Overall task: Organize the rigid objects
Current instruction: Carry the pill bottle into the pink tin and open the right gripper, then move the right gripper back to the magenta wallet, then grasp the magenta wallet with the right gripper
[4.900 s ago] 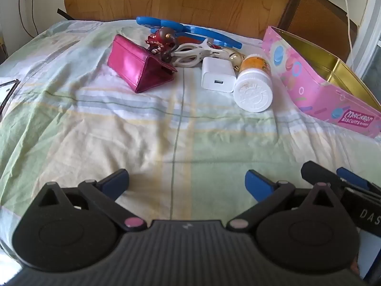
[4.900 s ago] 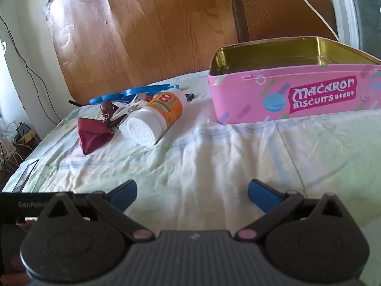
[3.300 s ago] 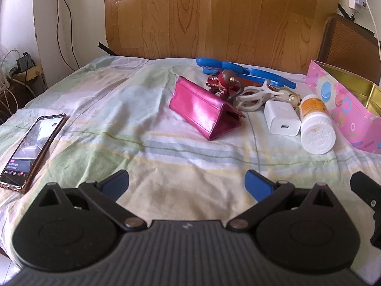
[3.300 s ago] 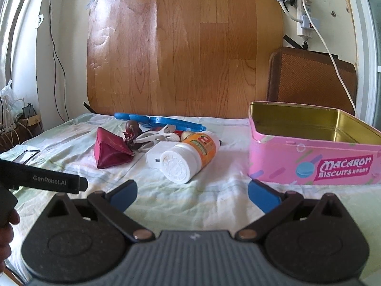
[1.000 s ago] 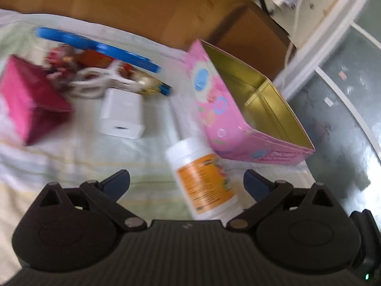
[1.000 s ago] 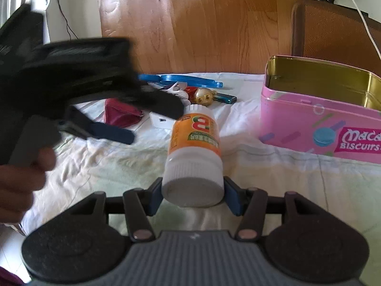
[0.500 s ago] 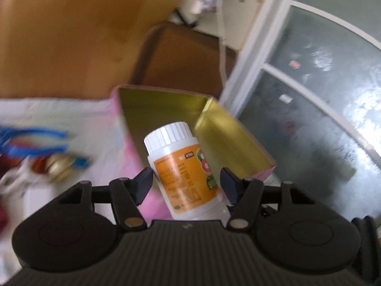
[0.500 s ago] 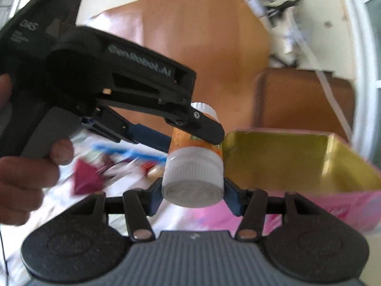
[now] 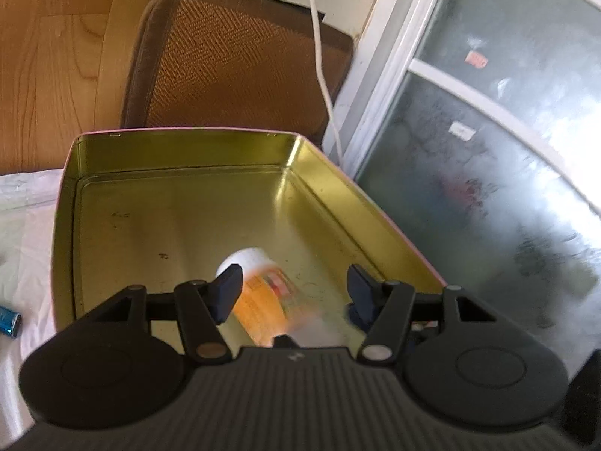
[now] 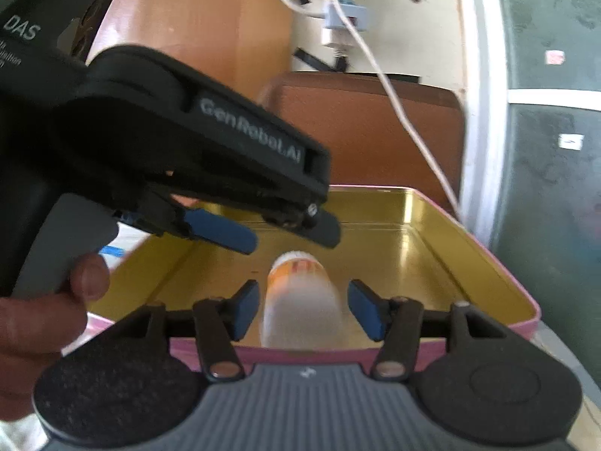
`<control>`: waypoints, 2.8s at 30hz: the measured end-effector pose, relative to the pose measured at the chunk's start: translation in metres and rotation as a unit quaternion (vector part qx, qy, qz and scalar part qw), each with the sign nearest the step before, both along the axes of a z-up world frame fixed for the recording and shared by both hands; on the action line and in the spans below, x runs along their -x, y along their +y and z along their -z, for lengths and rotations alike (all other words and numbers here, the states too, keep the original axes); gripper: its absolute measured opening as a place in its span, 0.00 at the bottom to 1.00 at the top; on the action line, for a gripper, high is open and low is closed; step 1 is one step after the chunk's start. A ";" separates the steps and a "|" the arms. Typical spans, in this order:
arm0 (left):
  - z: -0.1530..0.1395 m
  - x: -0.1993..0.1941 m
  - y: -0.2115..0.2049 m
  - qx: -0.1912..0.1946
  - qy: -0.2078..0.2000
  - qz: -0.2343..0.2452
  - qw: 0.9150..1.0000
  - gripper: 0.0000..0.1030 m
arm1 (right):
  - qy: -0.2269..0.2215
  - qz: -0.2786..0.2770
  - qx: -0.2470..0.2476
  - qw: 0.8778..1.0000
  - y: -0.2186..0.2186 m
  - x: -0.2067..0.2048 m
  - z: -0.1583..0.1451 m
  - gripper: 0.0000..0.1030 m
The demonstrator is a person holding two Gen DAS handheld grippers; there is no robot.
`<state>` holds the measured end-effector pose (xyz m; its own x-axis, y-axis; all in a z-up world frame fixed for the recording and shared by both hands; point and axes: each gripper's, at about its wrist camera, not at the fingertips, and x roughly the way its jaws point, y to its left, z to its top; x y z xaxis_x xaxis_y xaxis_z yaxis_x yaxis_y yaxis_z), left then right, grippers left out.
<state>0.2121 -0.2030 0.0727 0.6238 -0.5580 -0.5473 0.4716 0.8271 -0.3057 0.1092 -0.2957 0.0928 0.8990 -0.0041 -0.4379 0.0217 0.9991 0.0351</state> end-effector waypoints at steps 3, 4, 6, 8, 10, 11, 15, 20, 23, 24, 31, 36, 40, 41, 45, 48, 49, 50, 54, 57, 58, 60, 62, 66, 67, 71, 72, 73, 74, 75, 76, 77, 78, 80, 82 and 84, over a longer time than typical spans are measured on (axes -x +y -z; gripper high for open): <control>0.000 0.004 0.003 -0.003 -0.001 -0.006 1.000 0.62 | -0.006 0.012 -0.011 1.000 -0.005 0.004 0.000 0.58; -0.002 0.006 0.005 -0.006 -0.007 -0.010 1.000 0.62 | -0.010 0.015 -0.016 1.000 -0.005 0.007 0.000 0.58; -0.009 0.016 0.016 -0.019 -0.026 -0.028 0.999 0.63 | -0.021 0.024 -0.027 0.999 -0.006 0.014 -0.002 0.62; -0.016 0.030 0.032 -0.038 -0.049 -0.055 0.997 0.65 | -0.038 0.040 -0.042 0.998 -0.008 0.022 -0.003 0.68; -0.022 0.043 0.049 -0.059 -0.068 -0.086 0.992 0.67 | -0.055 0.060 -0.059 0.995 -0.007 0.032 -0.004 0.79; -0.024 0.049 0.059 -0.073 -0.074 -0.105 0.989 0.69 | -0.064 0.071 -0.070 0.993 -0.007 0.035 -0.004 0.83; -0.025 0.074 0.096 -0.124 -0.096 -0.166 0.974 0.69 | -0.095 0.091 -0.093 0.987 0.003 0.048 -0.010 0.91; -0.019 0.093 0.145 -0.146 -0.092 -0.223 0.959 0.72 | -0.118 0.050 -0.081 0.988 0.037 0.055 -0.023 1.00; -0.017 0.100 0.167 -0.155 -0.091 -0.250 0.952 0.72 | -0.132 0.010 -0.063 0.989 0.064 0.057 -0.032 1.00; -0.016 0.103 0.174 -0.157 -0.092 -0.257 0.949 0.72 | -0.136 -0.006 -0.060 0.989 0.071 0.057 -0.034 1.00; -0.012 0.114 0.211 -0.164 -0.099 -0.299 0.935 0.76 | -0.102 -0.085 -0.045 0.990 0.123 0.049 -0.036 1.00; -0.006 0.127 0.244 -0.151 -0.098 -0.318 0.931 0.79 | -0.073 -0.120 -0.046 0.989 0.147 0.042 -0.027 1.00; 0.002 0.141 0.286 -0.135 -0.088 -0.364 0.917 0.79 | -0.019 -0.187 -0.049 0.981 0.166 0.035 -0.020 1.00; 0.003 0.143 0.296 -0.131 -0.085 -0.376 0.914 0.79 | -0.010 -0.201 -0.048 0.978 0.172 0.035 -0.018 1.00; 0.008 0.152 0.337 -0.112 -0.069 -0.425 0.896 0.79 | 0.010 -0.269 -0.032 0.962 0.206 0.035 -0.016 0.89; 0.011 0.156 0.358 -0.094 -0.060 -0.447 0.888 0.79 | 0.019 -0.303 -0.019 0.953 0.235 0.032 -0.015 0.81; 0.011 0.157 0.362 -0.090 -0.058 -0.450 0.887 0.79 | 0.027 -0.316 -0.019 0.948 0.244 0.029 -0.014 0.77; 0.013 0.158 0.366 -0.087 -0.056 -0.452 0.886 0.79 | 0.034 -0.325 -0.020 0.945 0.252 0.025 -0.014 0.74; 0.020 0.162 0.372 -0.080 -0.050 -0.447 0.890 0.79 | 0.051 -0.351 -0.010 0.935 0.284 0.014 -0.011 0.58; 0.023 0.164 0.376 -0.076 -0.047 -0.444 0.892 0.79 | 0.082 -0.363 -0.034 0.927 0.298 0.006 -0.009 0.48; 0.023 0.165 0.377 -0.074 -0.047 -0.443 0.892 0.79 | 0.090 -0.364 -0.050 0.926 0.300 0.005 -0.008 0.48; 0.025 0.167 0.379 -0.071 -0.047 -0.441 0.894 0.79 | 0.102 -0.356 -0.063 0.927 0.303 0.001 -0.004 0.48; 0.026 0.166 0.382 -0.069 -0.046 -0.440 0.894 0.79 | 0.113 -0.342 -0.068 0.930 0.307 -0.006 0.003 0.42; 0.028 0.164 0.380 -0.068 -0.041 -0.435 0.897 0.79 | 0.156 -0.342 -0.118 0.919 0.308 -0.026 0.017 0.14; 0.029 0.164 0.379 -0.068 -0.040 -0.433 0.898 0.79 | 0.163 -0.341 -0.130 0.917 0.308 -0.030 0.020 0.09; 0.028 0.166 0.377 -0.070 -0.045 -0.426 0.901 0.79 | 0.153 -0.346 -0.151 0.913 0.302 -0.027 0.021 0.08; 0.027 0.167 0.376 -0.070 -0.046 -0.422 0.902 0.79 | 0.150 -0.350 -0.149 0.913 0.298 -0.024 0.019 0.08; 0.027 0.167 0.375 -0.069 -0.047 -0.417 0.905 0.79 | 0.148 -0.356 -0.145 0.911 0.293 -0.021 0.018 0.08; 0.027 0.167 0.373 -0.068 -0.047 -0.408 0.909 0.79 | 0.148 -0.362 -0.141 0.910 0.288 -0.017 0.016 0.08; 0.027 0.167 0.371 -0.067 -0.049 -0.396 0.914 0.79 | 0.149 -0.370 -0.135 0.907 0.278 -0.011 0.015 0.08; 0.028 0.168 0.367 -0.065 -0.052 -0.379 0.922 0.79 | 0.154 -0.380 -0.133 0.902 0.270 -0.006 0.016 0.08; 0.028 0.169 0.361 -0.062 -0.055 -0.355 0.931 0.79 | 0.159 -0.392 -0.132 0.896 0.258 0.000 0.017 0.08; 0.029 0.170 0.355 -0.057 -0.058 -0.327 0.942 0.79 | 0.163 -0.398 -0.132 0.893 0.250 0.004 0.018 0.08; 0.032 0.175 0.343 -0.046 -0.064 -0.270 0.960 0.79 | 0.172 -0.415 -0.138 0.883 0.221 0.016 0.019 0.08; 0.035 0.181 0.328 -0.038 -0.074 -0.208 0.975 0.79 | 0.168 -0.409 -0.131 0.887 0.189 0.030 0.017 0.09; 0.037 0.187 0.315 -0.035 -0.081 -0.158 0.984 0.79 | 0.163 -0.398 -0.121 0.894 0.163 0.041 0.014 0.09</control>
<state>0.0252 0.1118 0.0354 0.8422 -0.2872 -0.4563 0.2257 0.9564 -0.1854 0.0686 -0.1326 0.0784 0.3981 0.7116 -0.5789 -0.6453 0.6658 0.3747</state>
